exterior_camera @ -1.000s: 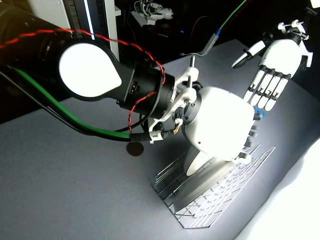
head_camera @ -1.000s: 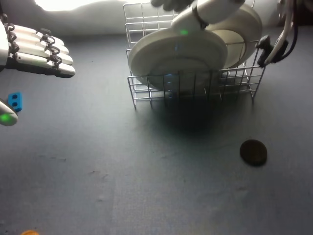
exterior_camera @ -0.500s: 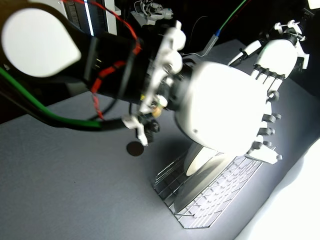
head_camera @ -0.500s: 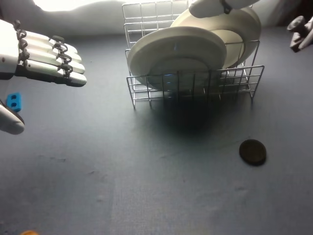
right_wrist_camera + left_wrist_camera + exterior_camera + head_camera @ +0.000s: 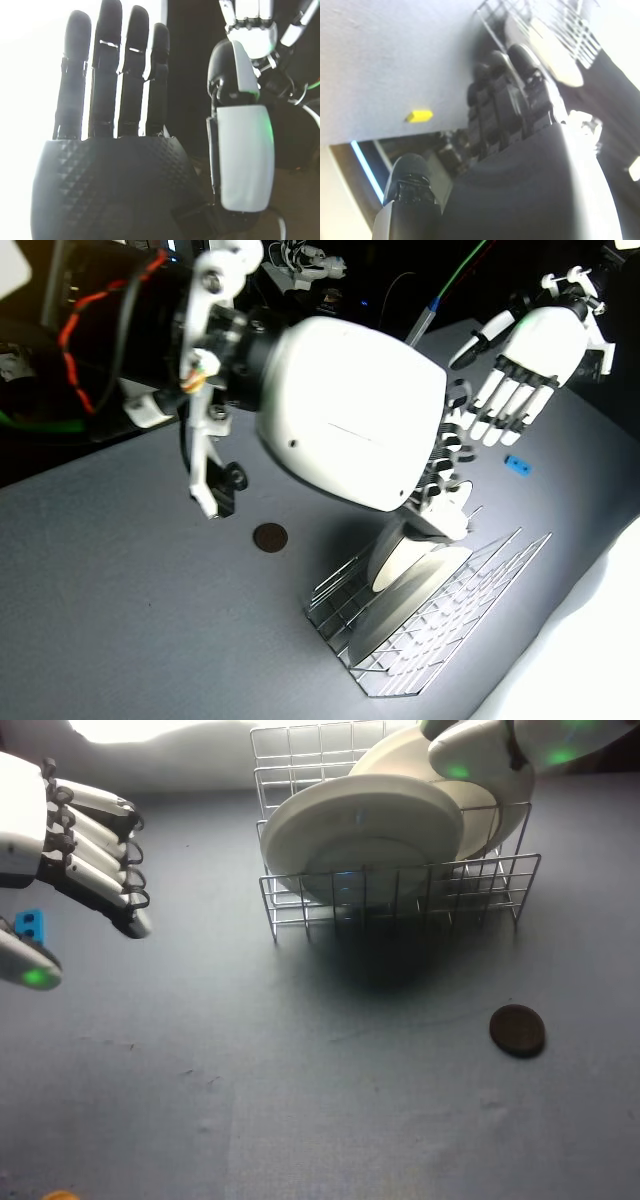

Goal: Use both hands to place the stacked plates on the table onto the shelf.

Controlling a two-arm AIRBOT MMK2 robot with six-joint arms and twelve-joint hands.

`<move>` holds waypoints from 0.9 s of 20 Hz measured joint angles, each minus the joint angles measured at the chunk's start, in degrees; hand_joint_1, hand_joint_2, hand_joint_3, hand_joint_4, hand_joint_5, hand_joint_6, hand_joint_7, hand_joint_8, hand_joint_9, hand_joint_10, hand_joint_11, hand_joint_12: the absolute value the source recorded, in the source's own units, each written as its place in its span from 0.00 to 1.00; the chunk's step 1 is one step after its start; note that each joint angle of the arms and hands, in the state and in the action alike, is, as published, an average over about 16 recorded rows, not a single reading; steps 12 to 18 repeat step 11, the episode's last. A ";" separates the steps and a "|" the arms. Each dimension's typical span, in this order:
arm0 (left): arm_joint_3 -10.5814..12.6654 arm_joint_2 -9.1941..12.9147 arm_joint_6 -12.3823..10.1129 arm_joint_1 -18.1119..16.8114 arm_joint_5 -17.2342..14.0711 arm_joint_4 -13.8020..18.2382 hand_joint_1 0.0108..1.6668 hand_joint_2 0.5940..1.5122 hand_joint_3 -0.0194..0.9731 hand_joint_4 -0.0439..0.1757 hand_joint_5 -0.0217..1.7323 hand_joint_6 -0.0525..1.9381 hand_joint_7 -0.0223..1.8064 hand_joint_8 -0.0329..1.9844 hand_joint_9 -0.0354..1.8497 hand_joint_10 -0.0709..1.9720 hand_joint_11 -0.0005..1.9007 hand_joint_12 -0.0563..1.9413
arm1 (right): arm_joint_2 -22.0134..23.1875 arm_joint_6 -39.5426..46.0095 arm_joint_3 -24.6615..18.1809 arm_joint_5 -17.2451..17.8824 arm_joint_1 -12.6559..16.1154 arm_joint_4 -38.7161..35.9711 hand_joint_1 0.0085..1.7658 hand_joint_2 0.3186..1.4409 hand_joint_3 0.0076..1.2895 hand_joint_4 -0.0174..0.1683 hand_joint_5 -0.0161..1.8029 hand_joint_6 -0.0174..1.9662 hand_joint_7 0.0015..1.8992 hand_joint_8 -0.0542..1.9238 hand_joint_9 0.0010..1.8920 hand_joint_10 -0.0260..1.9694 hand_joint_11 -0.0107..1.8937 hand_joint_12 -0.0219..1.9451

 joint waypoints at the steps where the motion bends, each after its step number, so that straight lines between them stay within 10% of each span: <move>1: -0.36 0.14 0.12 -0.09 -0.07 0.05 0.00 0.74 0.04 0.22 0.26 0.46 0.32 0.48 0.29 0.52 0.16 0.71 | 0.47 -0.77 -0.43 0.09 -0.06 0.00 0.31 0.70 0.00 0.08 0.45 0.40 0.49 0.49 0.51 0.54 0.44 0.81; 11: -2.18 0.71 0.46 -0.26 -0.30 0.28 0.05 0.80 0.04 0.51 0.55 0.95 0.64 0.97 0.63 0.97 0.55 0.99 | 2.18 -5.26 -1.88 1.77 -0.64 -0.03 0.14 0.77 0.00 0.33 0.58 0.94 0.63 0.98 0.69 0.97 0.78 0.98; 18: -2.18 0.71 0.46 -0.26 -0.30 0.28 0.05 0.80 0.04 0.51 0.55 0.95 0.64 0.97 0.63 0.97 0.55 0.99 | 2.18 -5.26 -1.88 1.77 -0.64 -0.03 0.14 0.77 0.00 0.33 0.58 0.94 0.63 0.98 0.69 0.97 0.78 0.98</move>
